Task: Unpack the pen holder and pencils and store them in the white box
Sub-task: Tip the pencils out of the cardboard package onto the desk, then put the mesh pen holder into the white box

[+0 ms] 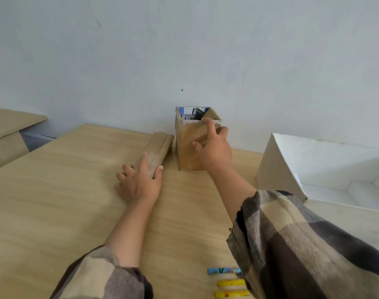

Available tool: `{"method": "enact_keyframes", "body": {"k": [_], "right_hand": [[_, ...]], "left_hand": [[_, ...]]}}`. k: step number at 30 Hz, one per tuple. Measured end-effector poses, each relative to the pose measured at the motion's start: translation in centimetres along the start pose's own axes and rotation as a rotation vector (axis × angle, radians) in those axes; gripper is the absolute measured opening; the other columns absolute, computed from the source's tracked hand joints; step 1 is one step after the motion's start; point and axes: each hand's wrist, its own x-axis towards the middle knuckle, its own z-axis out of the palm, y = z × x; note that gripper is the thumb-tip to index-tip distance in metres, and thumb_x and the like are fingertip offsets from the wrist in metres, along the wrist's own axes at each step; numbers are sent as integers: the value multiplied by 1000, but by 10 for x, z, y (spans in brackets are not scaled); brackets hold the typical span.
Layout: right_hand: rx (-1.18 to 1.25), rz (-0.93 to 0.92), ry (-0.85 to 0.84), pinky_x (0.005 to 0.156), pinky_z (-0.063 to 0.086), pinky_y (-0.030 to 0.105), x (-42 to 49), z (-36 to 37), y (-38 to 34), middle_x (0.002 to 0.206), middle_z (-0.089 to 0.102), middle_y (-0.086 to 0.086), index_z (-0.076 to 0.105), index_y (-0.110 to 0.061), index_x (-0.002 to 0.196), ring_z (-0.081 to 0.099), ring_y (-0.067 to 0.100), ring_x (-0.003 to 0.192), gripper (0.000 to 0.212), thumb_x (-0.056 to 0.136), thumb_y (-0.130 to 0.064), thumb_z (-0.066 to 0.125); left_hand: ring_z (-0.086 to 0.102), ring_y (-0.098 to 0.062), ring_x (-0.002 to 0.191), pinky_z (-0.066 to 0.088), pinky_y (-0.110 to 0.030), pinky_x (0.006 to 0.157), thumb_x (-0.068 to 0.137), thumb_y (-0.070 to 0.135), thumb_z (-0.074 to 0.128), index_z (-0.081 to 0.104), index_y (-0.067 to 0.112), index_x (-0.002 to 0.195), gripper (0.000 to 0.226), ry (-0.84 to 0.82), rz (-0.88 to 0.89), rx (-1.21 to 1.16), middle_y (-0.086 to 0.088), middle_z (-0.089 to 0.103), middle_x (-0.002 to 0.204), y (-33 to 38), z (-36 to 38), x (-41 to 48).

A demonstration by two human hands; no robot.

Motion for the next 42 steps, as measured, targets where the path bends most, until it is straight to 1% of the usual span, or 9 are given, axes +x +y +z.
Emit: {"method": "enact_keyframes", "body": {"k": [7, 10, 13, 17, 21, 25, 32, 36, 42], "right_hand": [[-13, 3, -19, 72, 52, 38, 9, 3, -2, 133, 36, 11, 27, -45, 134, 55, 29, 106, 64, 84, -25, 60], [-85, 27, -76, 86, 51, 41, 0, -6, -7, 155, 7, 17, 10, -51, 141, 22, 34, 140, 80, 85, -15, 54], [-57, 56, -110, 86, 51, 37, -18, -22, -14, 158, -11, 11, -8, -54, 140, 10, 33, 145, 94, 81, 0, 42], [108, 65, -103, 84, 44, 33, -50, -50, -27, 157, 3, 11, -4, -51, 143, 32, 30, 137, 87, 82, -14, 47], [248, -20, -31, 89, 48, 41, -86, -89, -36, 144, 28, 9, 14, -41, 144, 51, 29, 117, 74, 83, -26, 54], [314, -80, 36, 83, 42, 28, -124, -145, -31, 127, 48, 4, 42, -25, 130, 52, 17, 112, 47, 86, -26, 56], [232, -128, 313, 75, 45, 28, -176, -240, 27, 97, 60, 0, 61, -20, 96, 52, 10, 83, 13, 83, -19, 59], [231, 7, 394, 65, 40, 20, -203, -278, 76, 94, 61, -1, 60, -22, 94, 54, 12, 78, 11, 84, -19, 58], [355, 395, 348, 74, 40, 30, -246, -294, 140, 81, 54, -11, 52, -14, 101, 54, 15, 77, 20, 91, -31, 51]], "left_hand": [[36, -31, 126, 26, -51, 100, 74, 73, 44, 21, 35, 141, 80, 50, -14, -183, -8, 47, 139, -2, 6, 2], [33, -31, 132, 22, -51, 105, 78, 68, 43, 18, 34, 143, 78, 31, -39, -329, -8, 46, 142, -5, 1, 1], [30, -36, 135, 25, -51, 107, 83, 57, 50, 21, 27, 145, 75, 73, -112, -534, -15, 39, 146, -9, -9, 1], [21, -32, 140, 23, -48, 110, 84, 47, 55, 26, 19, 145, 73, 151, -177, -762, -16, 30, 150, 8, -30, -25], [27, -26, 137, 23, -42, 109, 76, 49, 51, 34, 19, 140, 74, 212, 39, -873, -7, 35, 147, 47, -53, -83], [39, -18, 130, 30, -39, 111, 78, 50, 49, 40, 18, 134, 66, 86, 273, -1110, 1, 44, 135, 87, -71, -143], [50, -14, 104, 43, -36, 90, 74, 31, 57, 44, 26, 111, 40, -85, 476, -1133, 12, 51, 112, 124, -71, -268], [50, -10, 95, 42, -30, 83, 63, 34, 57, 42, 33, 93, 33, -309, 445, -1090, 15, 49, 100, 133, -54, -320], [48, -18, 106, 38, -26, 91, 80, 29, 54, 42, 30, 91, 16, -489, 299, -1028, 0, 47, 106, 141, -38, -372]]}}
